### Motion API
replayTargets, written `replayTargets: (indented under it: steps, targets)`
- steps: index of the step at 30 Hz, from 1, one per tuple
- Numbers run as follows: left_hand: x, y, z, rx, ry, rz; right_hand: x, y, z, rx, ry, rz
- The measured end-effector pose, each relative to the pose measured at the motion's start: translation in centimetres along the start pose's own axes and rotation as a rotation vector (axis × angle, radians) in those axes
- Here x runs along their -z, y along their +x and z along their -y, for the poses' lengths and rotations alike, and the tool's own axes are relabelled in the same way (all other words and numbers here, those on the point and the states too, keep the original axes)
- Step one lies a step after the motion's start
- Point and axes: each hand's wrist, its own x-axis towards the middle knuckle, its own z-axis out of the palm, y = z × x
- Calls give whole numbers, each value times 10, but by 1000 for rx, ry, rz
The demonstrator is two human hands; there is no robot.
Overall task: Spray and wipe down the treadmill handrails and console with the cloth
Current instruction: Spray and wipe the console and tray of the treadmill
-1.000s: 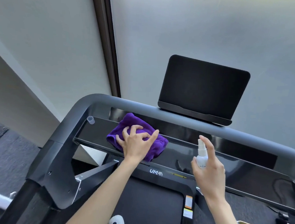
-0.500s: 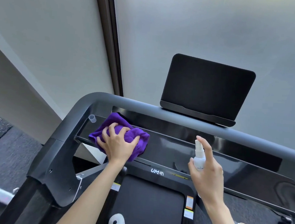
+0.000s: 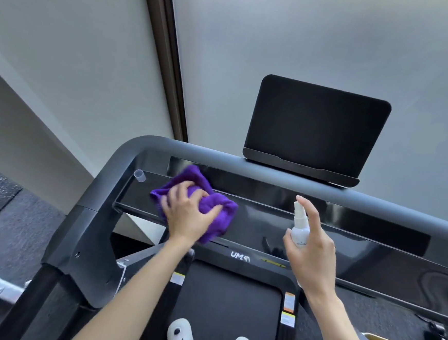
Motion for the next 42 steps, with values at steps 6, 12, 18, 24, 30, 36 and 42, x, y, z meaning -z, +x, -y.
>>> replayTargets:
  steps: [6,12,18,24,30,36,42]
  targets:
    - [-19,-14,-44,129,43,-32,-6,-2,1,-4,9,-17]
    - [-36,-19,-61,-22,-85,-124,-6,1,-5,-15,0,-8]
    - [-21,72,-25,151,-139,-211,-8,8,-3,-18,14,-22]
    - [-50,17,-77,-106,-47,-103,-10,23,-4,-11,-9,-34]
    - [-33,50,-47,-105,-12,-115,-6,40,-6,0,-66,-51]
    - [-35,46,-52,159,-114,-200,8,33,-18,-44,-71,-82]
    - [-82,-44,-167,-269,-100,68,31,20,-31,-42,-59,-117]
